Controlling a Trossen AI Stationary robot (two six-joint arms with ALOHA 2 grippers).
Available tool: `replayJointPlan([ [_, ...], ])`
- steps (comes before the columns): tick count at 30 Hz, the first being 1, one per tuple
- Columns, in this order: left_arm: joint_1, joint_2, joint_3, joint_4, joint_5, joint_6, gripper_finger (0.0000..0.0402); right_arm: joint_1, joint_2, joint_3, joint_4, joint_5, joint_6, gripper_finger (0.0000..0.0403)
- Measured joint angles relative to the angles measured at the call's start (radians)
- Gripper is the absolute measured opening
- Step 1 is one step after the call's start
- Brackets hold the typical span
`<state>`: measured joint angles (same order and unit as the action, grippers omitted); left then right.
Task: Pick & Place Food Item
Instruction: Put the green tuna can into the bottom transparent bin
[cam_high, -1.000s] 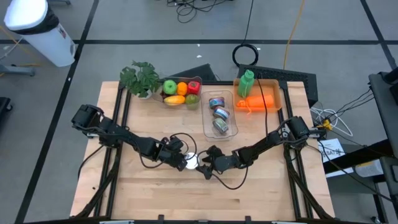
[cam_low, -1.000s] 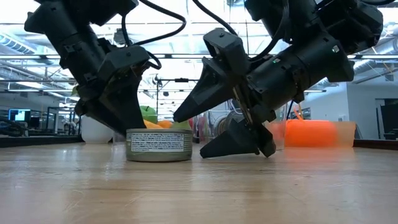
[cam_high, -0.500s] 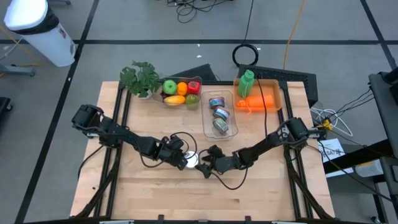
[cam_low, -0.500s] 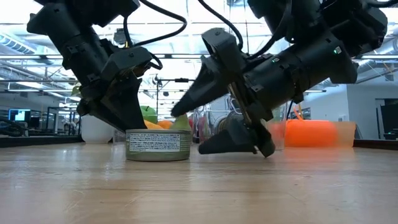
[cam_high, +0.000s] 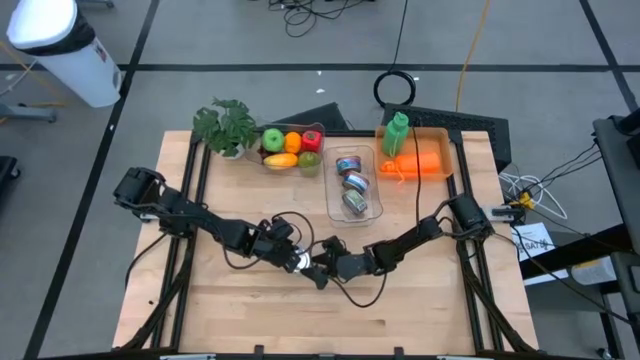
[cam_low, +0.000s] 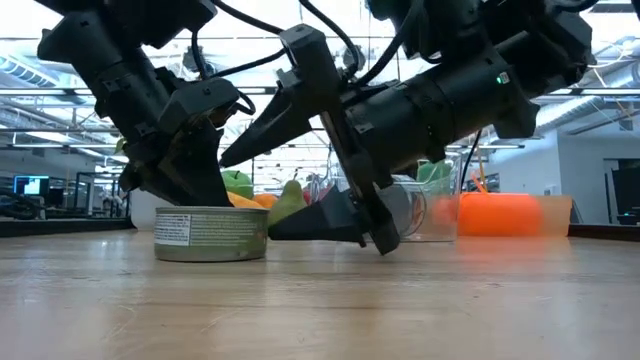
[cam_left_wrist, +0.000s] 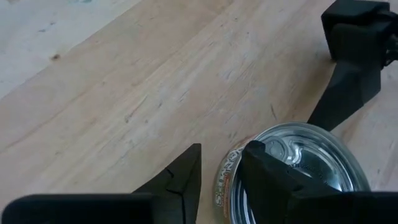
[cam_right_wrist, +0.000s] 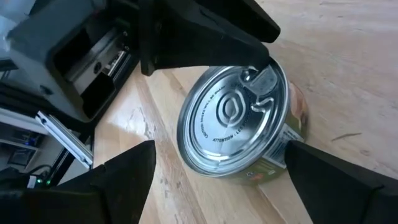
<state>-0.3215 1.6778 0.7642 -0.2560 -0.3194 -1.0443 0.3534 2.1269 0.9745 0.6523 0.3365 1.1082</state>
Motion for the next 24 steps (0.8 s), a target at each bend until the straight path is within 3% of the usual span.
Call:
replayJointPlan([
  [11,-0.01,-0.001,-0.021,0.046,-0.011,0.035,0.0115,0.0,0.0,0.0,0.026,-0.001,-0.044,0.0338],
  [14,-0.01,-0.001,-0.021,0.051,-0.007,0.029,0.0092,0.0,0.0,0.0,0.026,-0.002,-0.044,0.0338],
  [19,-0.008,-0.001,-0.021,0.06,0.002,0.031,0.0017,-0.001,-0.001,0.0,0.031,-0.031,-0.047,0.0338],
  [24,0.014,-0.003,-0.022,0.052,0.009,0.029,0.0007,-0.002,-0.001,-0.001,0.042,-0.053,-0.048,0.0338],
])
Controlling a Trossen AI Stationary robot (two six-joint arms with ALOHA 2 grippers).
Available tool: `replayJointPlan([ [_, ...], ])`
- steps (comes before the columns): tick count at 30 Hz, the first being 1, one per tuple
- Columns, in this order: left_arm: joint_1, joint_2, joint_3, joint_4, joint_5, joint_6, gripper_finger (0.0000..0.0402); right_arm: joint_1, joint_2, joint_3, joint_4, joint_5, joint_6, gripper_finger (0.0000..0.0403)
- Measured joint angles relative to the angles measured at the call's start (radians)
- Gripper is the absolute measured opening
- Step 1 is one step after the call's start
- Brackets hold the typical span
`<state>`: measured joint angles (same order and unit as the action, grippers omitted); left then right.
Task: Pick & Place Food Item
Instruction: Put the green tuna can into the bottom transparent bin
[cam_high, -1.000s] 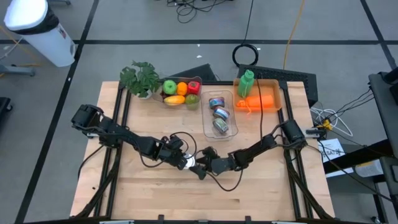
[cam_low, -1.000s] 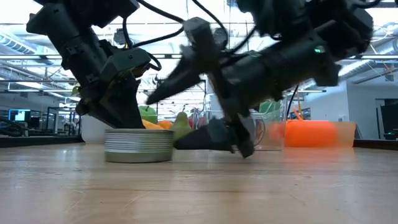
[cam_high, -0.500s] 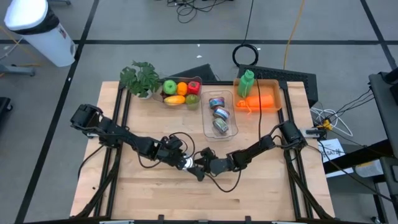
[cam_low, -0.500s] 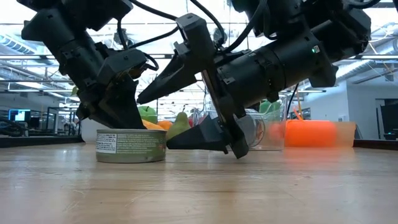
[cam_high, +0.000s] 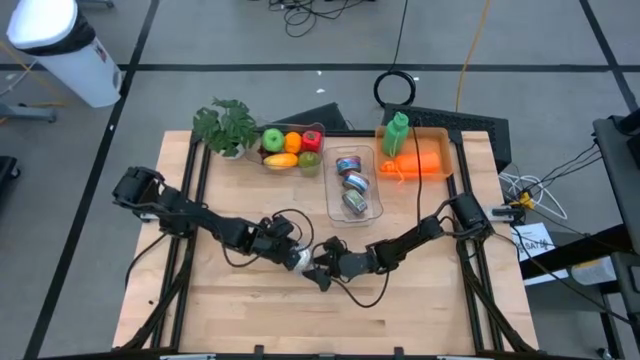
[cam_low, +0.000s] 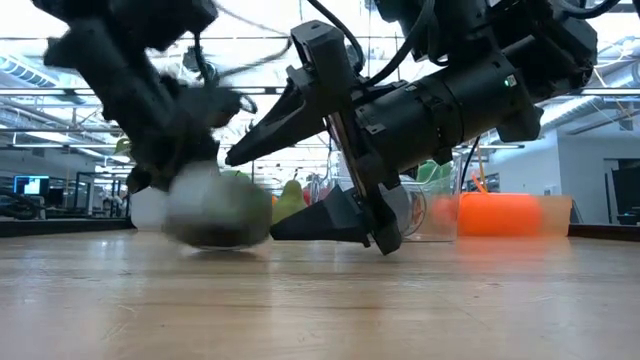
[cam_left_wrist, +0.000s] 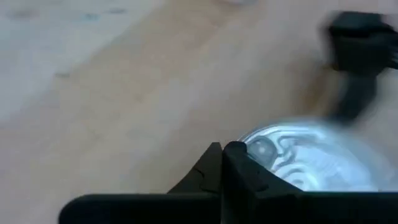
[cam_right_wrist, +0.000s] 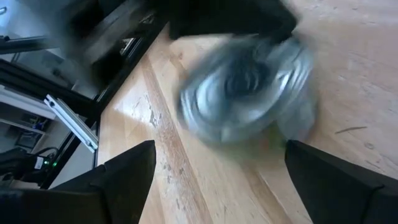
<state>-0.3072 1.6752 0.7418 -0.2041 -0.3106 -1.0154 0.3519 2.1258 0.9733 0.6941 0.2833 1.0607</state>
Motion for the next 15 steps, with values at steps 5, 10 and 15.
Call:
replayJointPlan([
  [5,0.029,0.009,-0.037,-0.025,0.025,-0.03,0.0004,0.0,0.0,0.0,-0.002,0.001,0.008,0.0338],
  [10,0.031,0.008,-0.047,-0.015,0.031,-0.04,0.0004,-0.006,0.0,0.0,-0.007,0.007,0.017,0.0338],
  [15,0.027,0.008,-0.048,-0.008,0.008,-0.015,0.0007,-0.038,-0.04,0.0,-0.009,-0.064,-0.122,0.0338],
])
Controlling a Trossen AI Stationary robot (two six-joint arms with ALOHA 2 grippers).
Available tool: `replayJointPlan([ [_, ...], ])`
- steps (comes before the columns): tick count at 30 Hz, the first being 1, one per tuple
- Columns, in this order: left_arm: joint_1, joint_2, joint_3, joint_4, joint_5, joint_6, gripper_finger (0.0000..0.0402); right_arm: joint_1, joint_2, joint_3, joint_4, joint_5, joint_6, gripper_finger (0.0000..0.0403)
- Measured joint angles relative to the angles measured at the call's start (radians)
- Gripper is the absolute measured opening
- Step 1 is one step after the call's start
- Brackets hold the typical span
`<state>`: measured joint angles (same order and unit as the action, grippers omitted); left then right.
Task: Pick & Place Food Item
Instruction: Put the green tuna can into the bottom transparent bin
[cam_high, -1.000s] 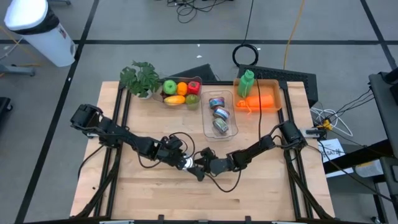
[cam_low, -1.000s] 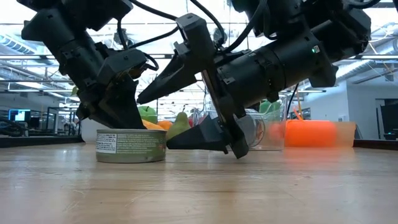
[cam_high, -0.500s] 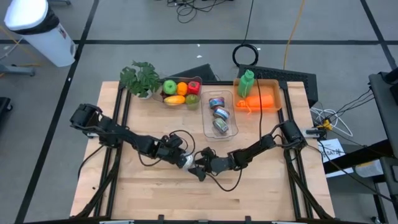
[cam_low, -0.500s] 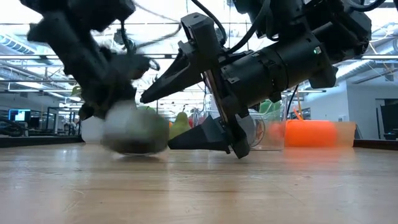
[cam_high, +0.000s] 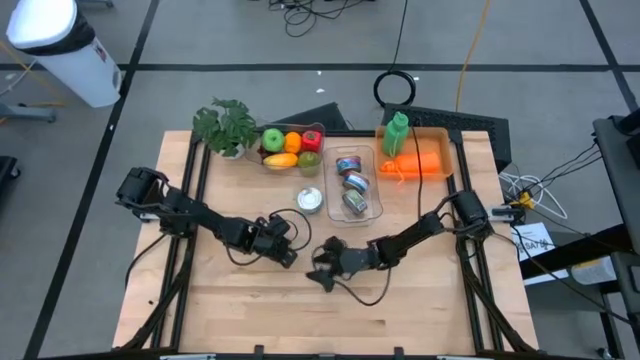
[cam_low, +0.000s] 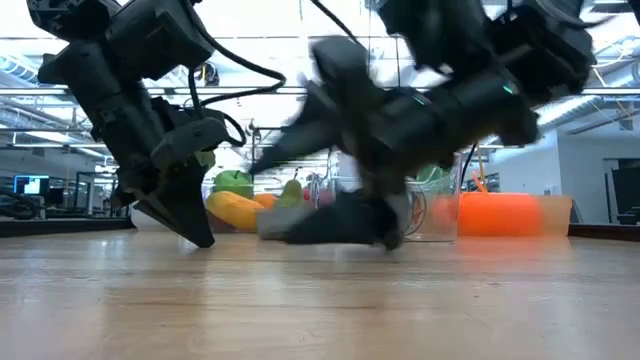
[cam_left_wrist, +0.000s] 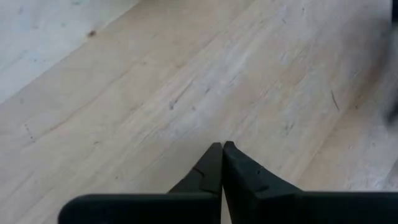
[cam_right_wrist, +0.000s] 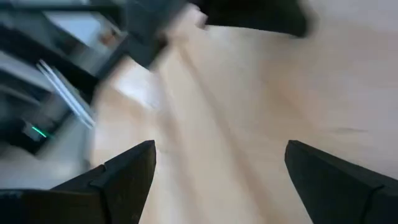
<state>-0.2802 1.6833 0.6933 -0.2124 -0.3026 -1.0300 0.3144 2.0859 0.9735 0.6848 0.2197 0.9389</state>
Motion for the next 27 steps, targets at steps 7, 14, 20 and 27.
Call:
replayJointPlan([
  [7,-0.001,-0.003,0.0,-0.004,-0.025,0.113,0.0008,-0.037,-0.161,0.017,-0.18,0.109,-0.242,0.0327],
  [14,-0.037,-0.075,-0.008,-0.054,-0.127,0.211,0.0014,-0.045,-0.212,0.16,-0.378,0.174,-0.513,0.0322],
  [20,-0.05,-0.272,-0.039,-0.124,-0.208,0.25,0.0009,-0.106,-0.179,0.264,-0.485,0.304,-0.78,0.0322],
  [27,-0.004,-0.503,-0.158,-0.111,-0.263,0.258,0.0005,-0.269,-0.167,0.269,-0.535,0.223,-0.858,0.0315],
])
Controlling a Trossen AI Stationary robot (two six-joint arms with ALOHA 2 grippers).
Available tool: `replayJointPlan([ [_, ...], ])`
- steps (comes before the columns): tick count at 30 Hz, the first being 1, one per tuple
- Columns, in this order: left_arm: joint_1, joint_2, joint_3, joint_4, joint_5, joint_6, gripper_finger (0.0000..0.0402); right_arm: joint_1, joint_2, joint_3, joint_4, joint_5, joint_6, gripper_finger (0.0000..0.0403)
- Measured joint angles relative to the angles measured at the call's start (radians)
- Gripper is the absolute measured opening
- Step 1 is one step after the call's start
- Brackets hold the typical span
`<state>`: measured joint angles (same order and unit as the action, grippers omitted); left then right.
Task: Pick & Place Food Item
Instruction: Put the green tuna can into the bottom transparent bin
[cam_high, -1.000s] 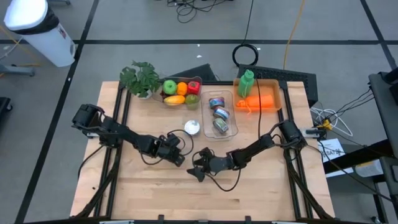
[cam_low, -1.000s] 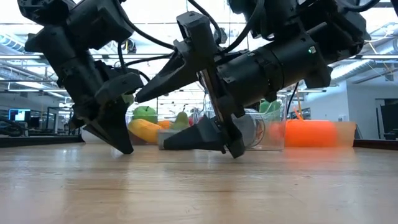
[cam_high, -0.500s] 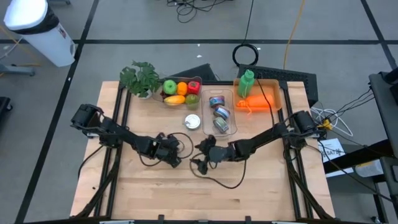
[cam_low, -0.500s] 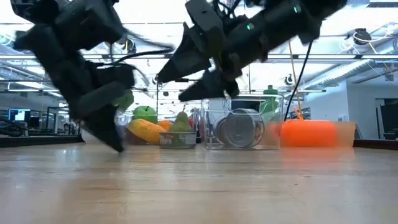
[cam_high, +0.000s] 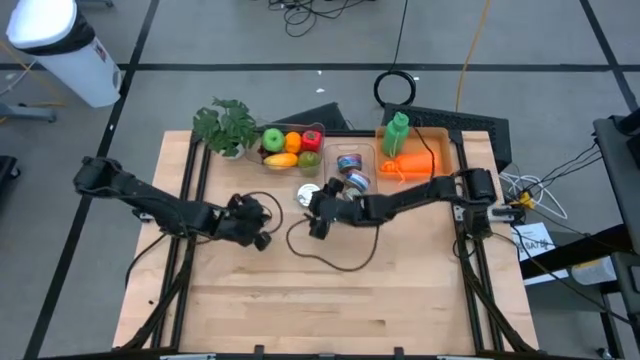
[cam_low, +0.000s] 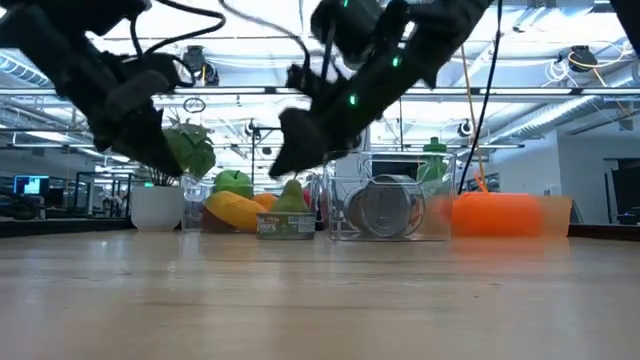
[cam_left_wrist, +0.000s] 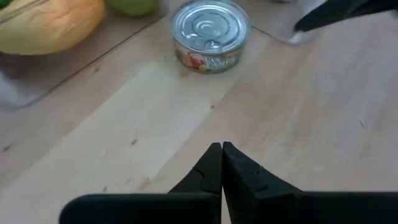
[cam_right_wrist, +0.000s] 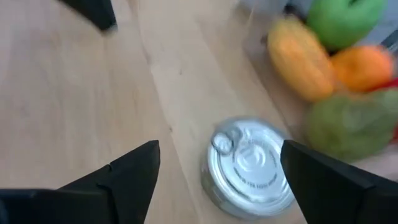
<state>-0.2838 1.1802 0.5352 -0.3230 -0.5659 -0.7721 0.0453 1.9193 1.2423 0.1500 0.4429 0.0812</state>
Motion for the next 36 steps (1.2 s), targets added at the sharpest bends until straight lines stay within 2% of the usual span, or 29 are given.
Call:
replayJointPlan([
  [5,0.033,-0.068,-0.096,0.069,0.006,-0.024,0.0022,-0.045,0.045,0.003,0.023,-0.097,-0.073,0.0292],
  [12,0.08,-0.08,-0.153,0.116,0.01,-0.018,0.0005,-0.049,0.098,0.005,0.044,-0.09,-0.147,0.0258],
  [15,0.096,-0.08,-0.154,0.117,0.015,-0.016,0.0018,-0.049,0.1,0.003,0.057,-0.095,-0.151,0.0248],
  [21,0.101,-0.08,-0.154,0.119,0.015,-0.015,0.0035,-0.03,0.053,-0.001,0.049,-0.035,-0.15,0.0243],
  [27,0.101,-0.08,-0.154,0.146,0.013,0.013,0.0017,-0.016,-0.032,-0.005,0.026,-0.028,-0.149,0.0244],
  [32,0.101,-0.041,-0.154,0.328,0.066,0.113,0.0009,0.004,-0.102,-0.003,0.013,-0.028,-0.149,0.0244],
  [36,0.125,0.027,-0.141,0.537,0.116,0.211,0.0064,0.028,-0.17,-0.001,0.018,-0.027,-0.155,0.0242],
])
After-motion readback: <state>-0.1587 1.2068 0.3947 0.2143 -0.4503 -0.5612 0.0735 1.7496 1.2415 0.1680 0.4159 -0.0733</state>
